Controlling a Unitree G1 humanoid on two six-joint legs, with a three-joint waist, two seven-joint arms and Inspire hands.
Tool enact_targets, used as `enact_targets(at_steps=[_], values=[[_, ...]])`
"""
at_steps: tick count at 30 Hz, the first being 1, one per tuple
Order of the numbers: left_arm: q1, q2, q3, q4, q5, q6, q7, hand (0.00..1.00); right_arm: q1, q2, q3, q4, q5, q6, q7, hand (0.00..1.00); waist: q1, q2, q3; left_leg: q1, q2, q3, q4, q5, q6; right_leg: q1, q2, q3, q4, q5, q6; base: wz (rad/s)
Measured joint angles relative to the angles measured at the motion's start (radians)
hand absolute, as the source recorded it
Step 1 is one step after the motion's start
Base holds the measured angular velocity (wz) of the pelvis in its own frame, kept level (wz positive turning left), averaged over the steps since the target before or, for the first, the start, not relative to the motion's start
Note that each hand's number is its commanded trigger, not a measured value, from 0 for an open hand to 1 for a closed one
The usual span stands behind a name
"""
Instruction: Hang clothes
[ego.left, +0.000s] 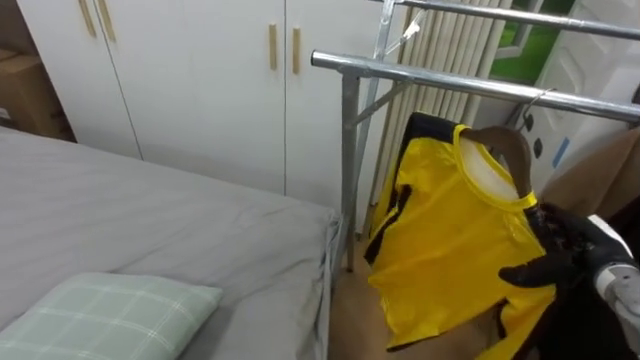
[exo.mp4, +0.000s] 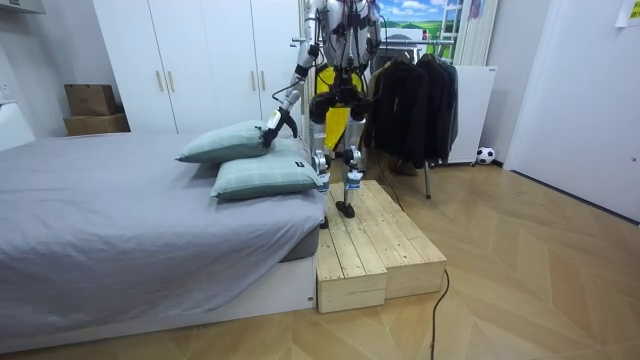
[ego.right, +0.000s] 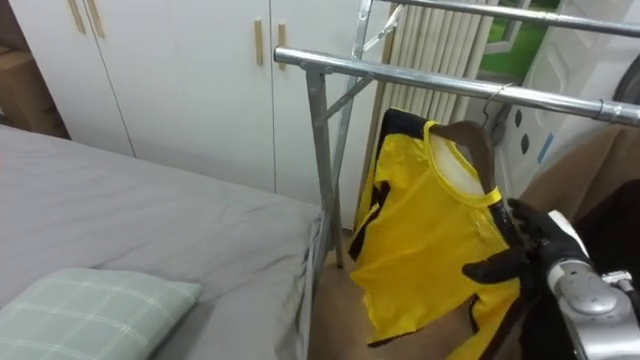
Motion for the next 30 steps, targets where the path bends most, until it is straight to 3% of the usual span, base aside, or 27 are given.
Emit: enact_targets(at_steps=[11, 24, 30], values=[[0.004, 0.000, 0.020, -0.005, -0.001, 0.000, 0.004, 0.00, 0.000, -0.014, 0.000, -0.083, 0.049, -0.005, -0.035, 0.00, -0.015, -0.005, -0.0009, -0.013, 0.000, 0.007, 0.004, 0.000, 0.000, -0.019, 0.002, 0.007, 0.008, -0.002, 0.000, -0.02], [0.000, -0.018, 0.040, -0.010, -0.002, 0.000, 0.046, 0.00, 0.000, -0.013, -0.049, -0.078, 0.491, -0.007, -0.048, 0.00, -0.033, 0.000, 0.0080, -0.011, 0.003, 0.001, 0.008, 0.000, 0.000, 0.003, 0.001, -0.004, -0.017, 0.005, 0.005, 0.02], [0.001, -0.029, 0.038, -0.013, -0.002, 0.002, 0.062, 0.00, 0.004, -0.013, -0.099, -0.078, 0.585, -0.007, -0.074, 0.00, -0.035, 0.001, 0.0086, -0.013, 0.003, 0.002, 0.006, 0.000, 0.000, 0.005, 0.002, -0.004, -0.029, 0.009, 0.006, 0.00]])
